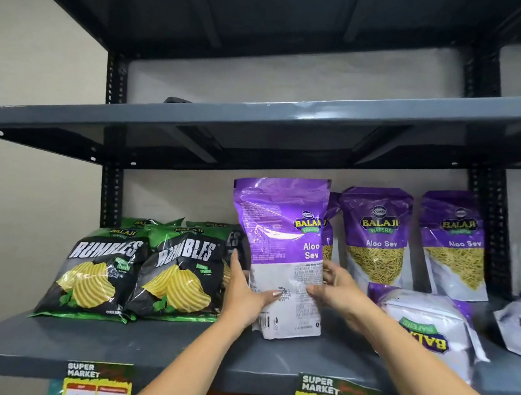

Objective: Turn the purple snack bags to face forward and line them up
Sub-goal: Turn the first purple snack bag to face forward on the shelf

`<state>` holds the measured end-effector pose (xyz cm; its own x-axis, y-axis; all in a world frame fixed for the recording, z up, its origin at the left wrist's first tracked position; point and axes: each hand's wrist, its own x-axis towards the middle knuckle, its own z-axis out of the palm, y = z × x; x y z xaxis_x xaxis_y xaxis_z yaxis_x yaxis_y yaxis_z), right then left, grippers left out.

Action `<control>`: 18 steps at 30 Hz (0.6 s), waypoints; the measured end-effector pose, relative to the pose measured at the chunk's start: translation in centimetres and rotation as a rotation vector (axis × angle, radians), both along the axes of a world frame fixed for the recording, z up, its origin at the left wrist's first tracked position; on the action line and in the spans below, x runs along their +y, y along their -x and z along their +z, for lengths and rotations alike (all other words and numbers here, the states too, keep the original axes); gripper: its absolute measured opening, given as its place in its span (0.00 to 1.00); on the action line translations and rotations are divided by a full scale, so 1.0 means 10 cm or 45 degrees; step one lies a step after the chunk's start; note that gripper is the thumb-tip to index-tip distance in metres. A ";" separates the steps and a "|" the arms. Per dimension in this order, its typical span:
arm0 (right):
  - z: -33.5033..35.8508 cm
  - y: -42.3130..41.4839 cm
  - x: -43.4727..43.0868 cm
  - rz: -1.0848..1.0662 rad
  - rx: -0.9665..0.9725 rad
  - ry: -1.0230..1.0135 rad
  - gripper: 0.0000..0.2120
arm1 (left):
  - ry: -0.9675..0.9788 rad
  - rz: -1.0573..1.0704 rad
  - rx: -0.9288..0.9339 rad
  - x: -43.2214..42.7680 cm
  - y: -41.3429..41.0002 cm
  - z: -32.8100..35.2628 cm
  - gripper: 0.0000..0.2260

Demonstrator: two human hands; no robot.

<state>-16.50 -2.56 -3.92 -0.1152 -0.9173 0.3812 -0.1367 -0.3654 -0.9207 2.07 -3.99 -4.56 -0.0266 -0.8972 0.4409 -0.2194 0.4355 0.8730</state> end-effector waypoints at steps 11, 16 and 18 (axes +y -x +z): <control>-0.14 -0.04 -0.08 -0.088 -0.092 0.057 0.23 | 0.075 0.093 -0.285 0.04 0.07 0.00 0.50; -0.05 0.03 -0.21 -0.161 -0.824 0.000 0.22 | 0.446 0.619 -0.366 0.34 0.27 -0.08 0.29; -0.07 0.09 -0.33 -0.235 -0.920 -0.051 0.33 | 0.419 0.499 -0.275 0.44 0.40 -0.15 0.17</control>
